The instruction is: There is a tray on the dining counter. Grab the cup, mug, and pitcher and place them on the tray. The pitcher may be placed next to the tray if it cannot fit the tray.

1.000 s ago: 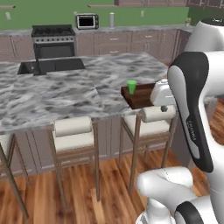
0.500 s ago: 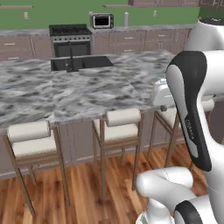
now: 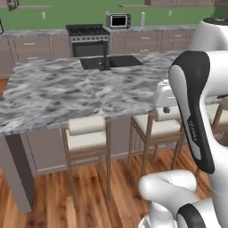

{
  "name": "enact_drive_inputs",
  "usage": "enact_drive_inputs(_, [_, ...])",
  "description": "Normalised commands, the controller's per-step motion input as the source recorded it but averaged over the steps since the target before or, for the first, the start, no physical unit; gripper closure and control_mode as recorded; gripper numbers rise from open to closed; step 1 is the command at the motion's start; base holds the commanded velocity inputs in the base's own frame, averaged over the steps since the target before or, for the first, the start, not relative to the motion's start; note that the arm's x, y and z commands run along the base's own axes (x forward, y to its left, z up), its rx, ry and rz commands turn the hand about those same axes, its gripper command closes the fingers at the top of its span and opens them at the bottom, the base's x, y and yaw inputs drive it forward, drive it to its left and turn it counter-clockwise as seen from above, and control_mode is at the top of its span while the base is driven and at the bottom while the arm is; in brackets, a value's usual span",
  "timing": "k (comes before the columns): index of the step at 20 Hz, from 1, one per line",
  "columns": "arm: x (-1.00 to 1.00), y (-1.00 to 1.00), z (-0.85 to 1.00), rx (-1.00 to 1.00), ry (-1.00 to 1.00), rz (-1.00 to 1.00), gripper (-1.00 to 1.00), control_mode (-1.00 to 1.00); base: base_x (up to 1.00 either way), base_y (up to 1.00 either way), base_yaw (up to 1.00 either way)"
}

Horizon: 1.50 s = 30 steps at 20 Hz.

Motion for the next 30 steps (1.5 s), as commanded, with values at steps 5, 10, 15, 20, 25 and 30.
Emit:
enact_drive_inputs(5, [0.00, 0.00, 0.00, 0.00, 0.00, 0.00, -1.00, 1.00, 0.00, 1.00, 0.00])
enact_drive_inputs(10, [0.00, 0.00, 0.00, 0.00, 0.00, 0.00, -1.00, 1.00, 0.00, 1.00, 0.00])
enact_drive_inputs(15, [0.00, 0.00, 0.00, 0.00, 0.00, 0.00, -1.00, 1.00, 0.00, 1.00, 0.00])
enact_drive_inputs(20, [0.00, 0.00, 0.00, 0.00, 0.00, 0.00, -1.00, 1.00, 0.00, 1.00, 0.00])
enact_drive_inputs(25, [0.00, 0.00, 0.00, 0.00, 0.00, 0.00, -1.00, 1.00, 0.00, 1.00, 0.00])
enact_drive_inputs(30, [0.00, 0.00, 0.00, 0.00, 0.00, 0.00, -1.00, 1.00, 0.00, 1.00, 0.00])
